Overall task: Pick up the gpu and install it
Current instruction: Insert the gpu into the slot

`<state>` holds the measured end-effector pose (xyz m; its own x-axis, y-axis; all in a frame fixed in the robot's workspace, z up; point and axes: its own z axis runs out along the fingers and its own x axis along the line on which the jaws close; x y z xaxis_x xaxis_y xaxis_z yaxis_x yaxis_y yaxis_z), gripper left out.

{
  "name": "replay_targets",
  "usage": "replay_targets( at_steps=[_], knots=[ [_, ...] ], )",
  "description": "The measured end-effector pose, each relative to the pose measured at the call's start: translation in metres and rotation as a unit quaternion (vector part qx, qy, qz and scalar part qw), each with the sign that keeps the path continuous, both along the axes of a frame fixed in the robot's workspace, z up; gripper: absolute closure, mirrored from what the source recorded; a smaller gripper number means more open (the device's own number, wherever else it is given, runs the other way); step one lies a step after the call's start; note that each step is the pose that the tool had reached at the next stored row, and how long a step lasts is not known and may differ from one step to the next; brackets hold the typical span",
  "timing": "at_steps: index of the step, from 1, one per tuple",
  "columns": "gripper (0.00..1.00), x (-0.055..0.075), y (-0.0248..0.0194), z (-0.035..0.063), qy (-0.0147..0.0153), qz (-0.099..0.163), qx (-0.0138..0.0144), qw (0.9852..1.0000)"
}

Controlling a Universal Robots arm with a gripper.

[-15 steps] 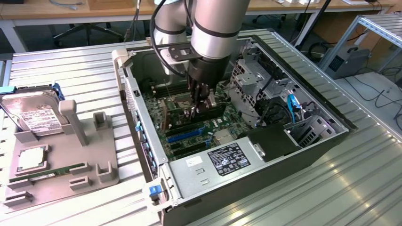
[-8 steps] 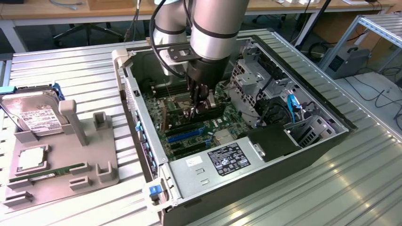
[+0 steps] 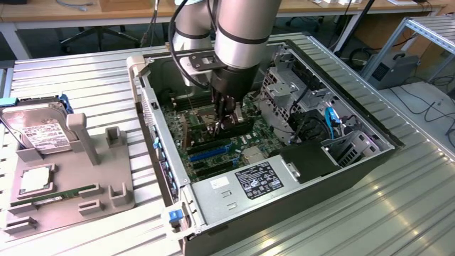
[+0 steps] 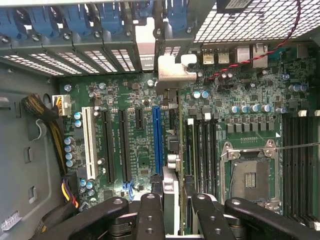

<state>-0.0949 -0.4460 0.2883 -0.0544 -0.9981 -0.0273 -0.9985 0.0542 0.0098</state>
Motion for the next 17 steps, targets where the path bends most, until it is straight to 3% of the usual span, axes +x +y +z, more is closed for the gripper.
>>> replay_targets(
  at_steps=[12, 15, 17],
  knots=[
    [0.73, -0.0024, -0.0009, -0.0024, 0.0, 0.0, -0.0002, 1.0],
    [0.73, -0.0043, -0.0083, -0.003, 0.0, 0.0, -0.0002, 1.0],
    [0.73, -0.0043, -0.0098, -0.003, 0.0, 0.0, -0.0002, 1.0]
  ],
)
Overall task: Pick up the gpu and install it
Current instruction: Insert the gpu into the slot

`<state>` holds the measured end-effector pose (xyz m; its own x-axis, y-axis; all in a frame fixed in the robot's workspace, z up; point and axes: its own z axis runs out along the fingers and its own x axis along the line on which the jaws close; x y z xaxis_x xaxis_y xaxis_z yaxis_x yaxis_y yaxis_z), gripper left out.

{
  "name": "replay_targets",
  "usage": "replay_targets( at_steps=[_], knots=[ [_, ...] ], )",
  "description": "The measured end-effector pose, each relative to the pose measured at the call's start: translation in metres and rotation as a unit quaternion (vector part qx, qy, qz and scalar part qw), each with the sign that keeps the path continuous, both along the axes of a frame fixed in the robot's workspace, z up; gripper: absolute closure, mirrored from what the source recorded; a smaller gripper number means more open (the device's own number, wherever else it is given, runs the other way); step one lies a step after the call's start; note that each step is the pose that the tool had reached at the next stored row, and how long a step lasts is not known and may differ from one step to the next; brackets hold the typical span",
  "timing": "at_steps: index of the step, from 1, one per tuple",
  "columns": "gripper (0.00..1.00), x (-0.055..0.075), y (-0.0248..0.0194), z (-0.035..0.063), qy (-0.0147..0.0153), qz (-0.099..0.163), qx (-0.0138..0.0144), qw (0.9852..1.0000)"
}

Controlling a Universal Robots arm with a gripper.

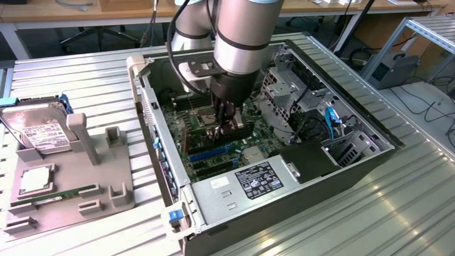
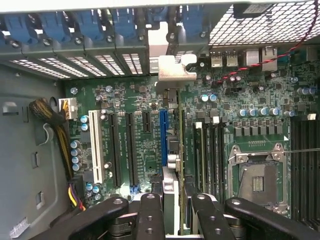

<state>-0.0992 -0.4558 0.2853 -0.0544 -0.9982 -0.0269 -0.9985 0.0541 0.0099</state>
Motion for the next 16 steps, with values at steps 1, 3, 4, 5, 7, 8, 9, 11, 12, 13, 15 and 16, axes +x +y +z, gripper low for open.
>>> replay_targets(
  at_steps=[1, 3, 4, 5, 7, 8, 9, 11, 12, 13, 15, 16],
  knots=[
    [0.73, 0.0, -0.0003, 0.0, 0.0, 0.0, -0.0001, 1.0],
    [0.73, 0.0, -0.0011, -0.0002, 0.0, 0.0, -0.0001, 1.0],
    [0.73, -0.002, -0.0013, -0.001, -0.0001, 0.0, 0.0, 1.0],
    [0.73, -0.005, -0.0013, -0.0023, 0.0, 0.0, -0.0004, 1.0],
    [0.73, -0.008, -0.0013, -0.0043, 0.0, 0.0, -0.0015, 1.0],
    [0.73, -0.01, -0.0013, -0.0054, 0.0, 0.0, -0.002, 1.0],
    [0.73, -0.012, -0.0013, -0.0063, 0.0, 0.0, -0.0027, 1.0],
    [0.73, -0.014, -0.002, -0.0076, 0.0001, 0.0, -0.004, 1.0],
    [0.73, -0.014, -0.0031, -0.008, 0.0, 0.0, -0.0041, 1.0],
    [0.73, -0.014, -0.004, -0.0085, 0.0, 0.0, -0.0041, 1.0],
    [0.73, -0.016, -0.0058, -0.0104, 0.0, 0.0, -0.0062, 1.0],
    [0.73, -0.019, -0.0059, -0.012, 0.0, 0.0, -0.008, 1.0]
  ],
)
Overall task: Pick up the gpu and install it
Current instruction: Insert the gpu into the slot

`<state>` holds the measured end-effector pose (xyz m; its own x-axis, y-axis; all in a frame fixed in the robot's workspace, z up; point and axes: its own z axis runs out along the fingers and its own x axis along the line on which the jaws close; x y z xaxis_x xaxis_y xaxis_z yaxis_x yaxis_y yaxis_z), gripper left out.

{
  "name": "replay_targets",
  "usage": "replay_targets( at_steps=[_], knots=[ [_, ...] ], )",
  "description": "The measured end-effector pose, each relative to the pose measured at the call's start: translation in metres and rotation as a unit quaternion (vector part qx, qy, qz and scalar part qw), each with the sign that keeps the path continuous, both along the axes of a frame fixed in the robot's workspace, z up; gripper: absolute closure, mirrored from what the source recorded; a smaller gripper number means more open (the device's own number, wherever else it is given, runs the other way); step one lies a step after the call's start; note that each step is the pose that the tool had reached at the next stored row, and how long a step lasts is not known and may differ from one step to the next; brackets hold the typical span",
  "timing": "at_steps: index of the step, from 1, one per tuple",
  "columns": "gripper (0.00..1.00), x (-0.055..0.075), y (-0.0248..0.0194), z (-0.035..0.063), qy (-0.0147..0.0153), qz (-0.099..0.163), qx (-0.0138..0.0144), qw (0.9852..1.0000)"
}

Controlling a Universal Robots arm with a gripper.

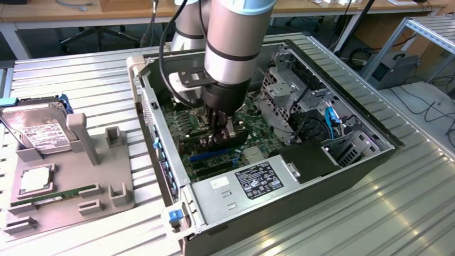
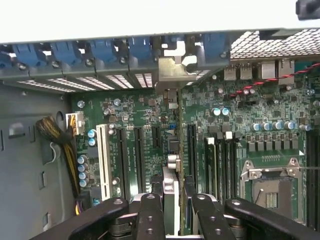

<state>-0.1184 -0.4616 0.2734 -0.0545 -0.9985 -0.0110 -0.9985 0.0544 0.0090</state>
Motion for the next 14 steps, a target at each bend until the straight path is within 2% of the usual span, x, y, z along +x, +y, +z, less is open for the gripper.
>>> replay_targets(
  at_steps=[2, 4, 10, 14],
  knots=[
    [0.73, -0.0018, 0.0, -0.0015, 0.0, 0.0, -0.0026, 1.0],
    [0.73, -0.002, 0.0, -0.002, 0.0001, -0.001, -0.0039, 1.0],
    [0.73, -0.0021, 0.0003, -0.0031, 0.0001, -0.025, -0.0038, 0.9997],
    [0.73, -0.0068, 0.0007, -0.0039, 0.0001, -0.027, -0.0039, 0.9996]
  ],
)
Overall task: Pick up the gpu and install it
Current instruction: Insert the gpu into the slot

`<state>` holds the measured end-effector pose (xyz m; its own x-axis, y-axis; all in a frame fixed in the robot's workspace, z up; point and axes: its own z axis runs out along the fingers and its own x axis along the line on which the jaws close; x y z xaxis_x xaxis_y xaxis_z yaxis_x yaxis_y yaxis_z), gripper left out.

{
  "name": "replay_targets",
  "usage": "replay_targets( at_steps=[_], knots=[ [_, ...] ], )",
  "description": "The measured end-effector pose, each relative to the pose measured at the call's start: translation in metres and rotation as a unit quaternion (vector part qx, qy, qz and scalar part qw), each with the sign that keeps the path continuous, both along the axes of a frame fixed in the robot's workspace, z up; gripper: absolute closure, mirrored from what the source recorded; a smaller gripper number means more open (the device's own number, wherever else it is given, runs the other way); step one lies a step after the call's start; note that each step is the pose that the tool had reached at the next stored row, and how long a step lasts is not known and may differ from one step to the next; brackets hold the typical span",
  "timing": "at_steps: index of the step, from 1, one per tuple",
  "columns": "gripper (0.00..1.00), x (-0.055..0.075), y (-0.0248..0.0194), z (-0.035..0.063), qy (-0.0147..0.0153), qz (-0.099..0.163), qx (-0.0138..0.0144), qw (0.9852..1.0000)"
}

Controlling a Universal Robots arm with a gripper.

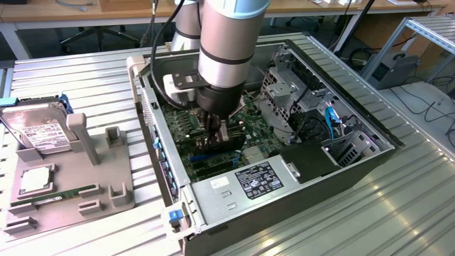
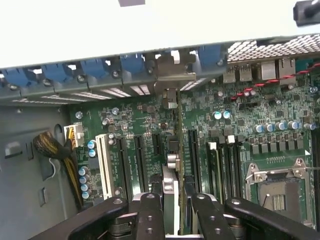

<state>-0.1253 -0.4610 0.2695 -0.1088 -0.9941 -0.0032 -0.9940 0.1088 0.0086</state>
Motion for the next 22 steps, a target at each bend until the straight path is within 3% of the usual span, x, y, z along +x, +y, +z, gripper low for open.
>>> replay_targets(
  at_steps=[22],
  knots=[
    [0.73, -0.0011, 0.0008, -0.0053, 0.0, 0.006, -0.0016, 1.0]
  ],
)
